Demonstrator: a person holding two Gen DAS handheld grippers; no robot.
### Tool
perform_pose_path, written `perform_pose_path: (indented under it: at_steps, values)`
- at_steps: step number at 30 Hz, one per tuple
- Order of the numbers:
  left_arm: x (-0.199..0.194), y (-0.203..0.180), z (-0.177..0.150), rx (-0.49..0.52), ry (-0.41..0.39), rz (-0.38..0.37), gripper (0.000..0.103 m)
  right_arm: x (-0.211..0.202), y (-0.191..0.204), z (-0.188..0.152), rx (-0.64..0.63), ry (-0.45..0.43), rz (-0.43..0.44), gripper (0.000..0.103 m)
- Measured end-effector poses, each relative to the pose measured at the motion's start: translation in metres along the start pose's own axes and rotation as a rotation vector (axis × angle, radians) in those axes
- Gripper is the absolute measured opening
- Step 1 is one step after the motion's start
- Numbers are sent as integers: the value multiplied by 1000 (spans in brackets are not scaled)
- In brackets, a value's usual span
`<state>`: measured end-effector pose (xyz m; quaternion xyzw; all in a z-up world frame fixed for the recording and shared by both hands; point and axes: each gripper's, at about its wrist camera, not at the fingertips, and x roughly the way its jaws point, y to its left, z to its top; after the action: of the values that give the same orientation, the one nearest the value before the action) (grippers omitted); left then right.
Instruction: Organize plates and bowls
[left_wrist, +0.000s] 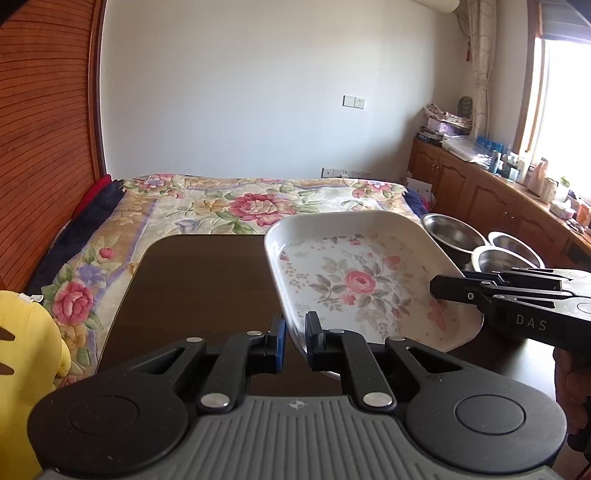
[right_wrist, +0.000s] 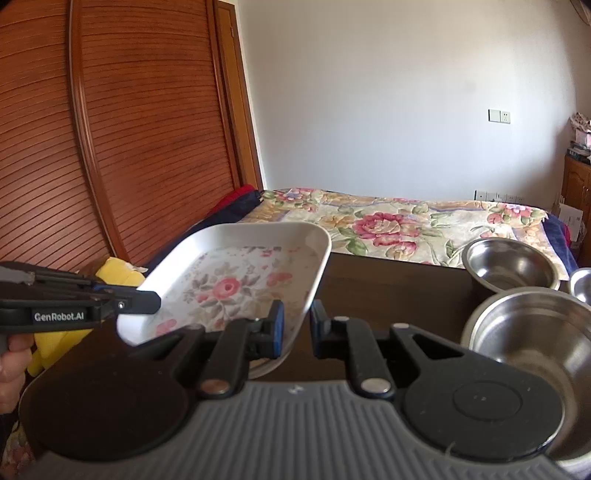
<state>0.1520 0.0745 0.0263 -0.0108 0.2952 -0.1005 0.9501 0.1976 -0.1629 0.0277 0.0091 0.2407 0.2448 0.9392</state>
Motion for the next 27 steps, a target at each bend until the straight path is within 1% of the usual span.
perform_pose_path:
  at_steps: [12,19,27]
  values:
    - [-39,-19,-29,11,-14,-24,12,-43,8,-21,-18,-19,-10,17]
    - [-50,-22,-45,8,-6,-43,12,-57,12,-31,-31,-14,-20,17]
    - [-65,-21,-60,7,-5,-45,12,-70,21,-43,-44,-5,-10,17]
